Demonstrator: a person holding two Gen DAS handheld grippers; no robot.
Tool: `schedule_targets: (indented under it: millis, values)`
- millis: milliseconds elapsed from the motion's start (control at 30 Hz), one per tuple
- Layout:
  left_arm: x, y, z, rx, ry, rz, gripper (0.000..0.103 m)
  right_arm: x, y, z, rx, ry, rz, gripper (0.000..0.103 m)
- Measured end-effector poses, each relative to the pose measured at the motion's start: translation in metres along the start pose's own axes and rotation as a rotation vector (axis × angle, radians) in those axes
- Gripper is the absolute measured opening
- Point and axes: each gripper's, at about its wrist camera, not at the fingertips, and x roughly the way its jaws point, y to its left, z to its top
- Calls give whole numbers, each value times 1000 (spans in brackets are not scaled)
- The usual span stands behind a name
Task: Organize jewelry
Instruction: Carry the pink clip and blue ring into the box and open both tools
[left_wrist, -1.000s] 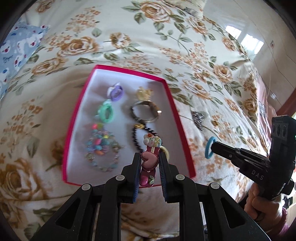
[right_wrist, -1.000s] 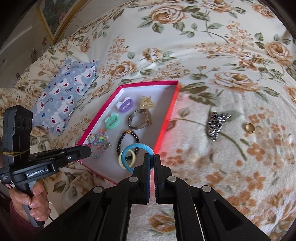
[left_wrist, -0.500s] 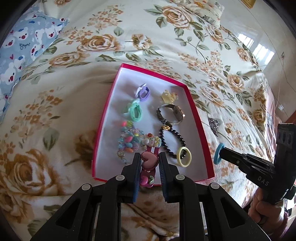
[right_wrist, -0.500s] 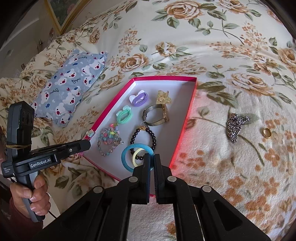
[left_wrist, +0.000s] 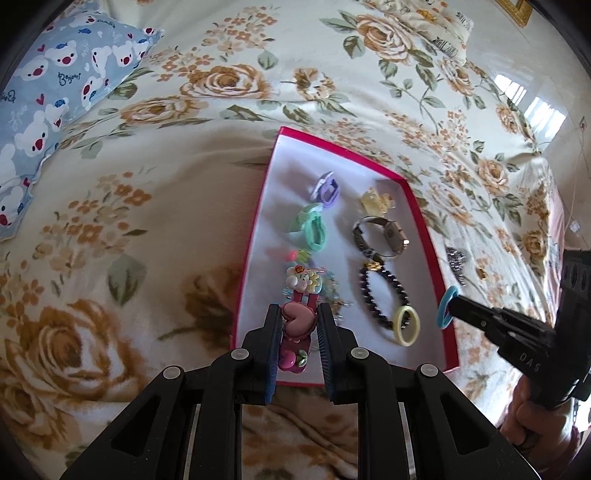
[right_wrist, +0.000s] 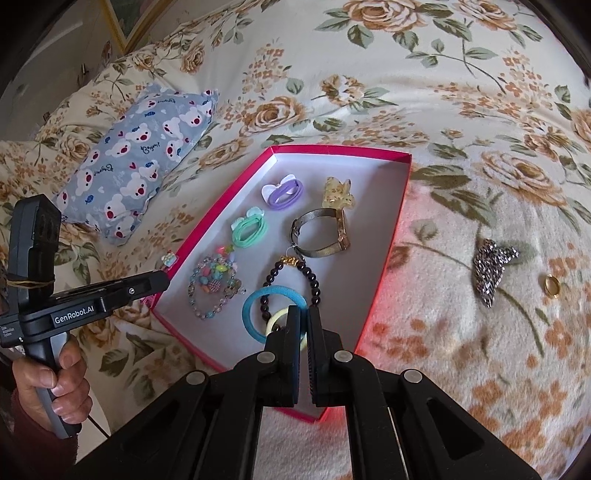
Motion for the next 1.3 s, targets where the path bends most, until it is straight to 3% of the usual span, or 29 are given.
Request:
schedule_targets:
  millis: [567, 867, 1300]
  values:
    - [32, -7, 10, 38, 24, 91, 19, 47, 2, 9, -58, 80, -48, 3]
    - [49, -8, 11, 39, 65, 81, 19, 48, -2, 10, -43, 79, -37, 8]
    - [50, -7, 12, 28, 62, 77, 21, 48, -1, 10, -34, 75, -25, 9]
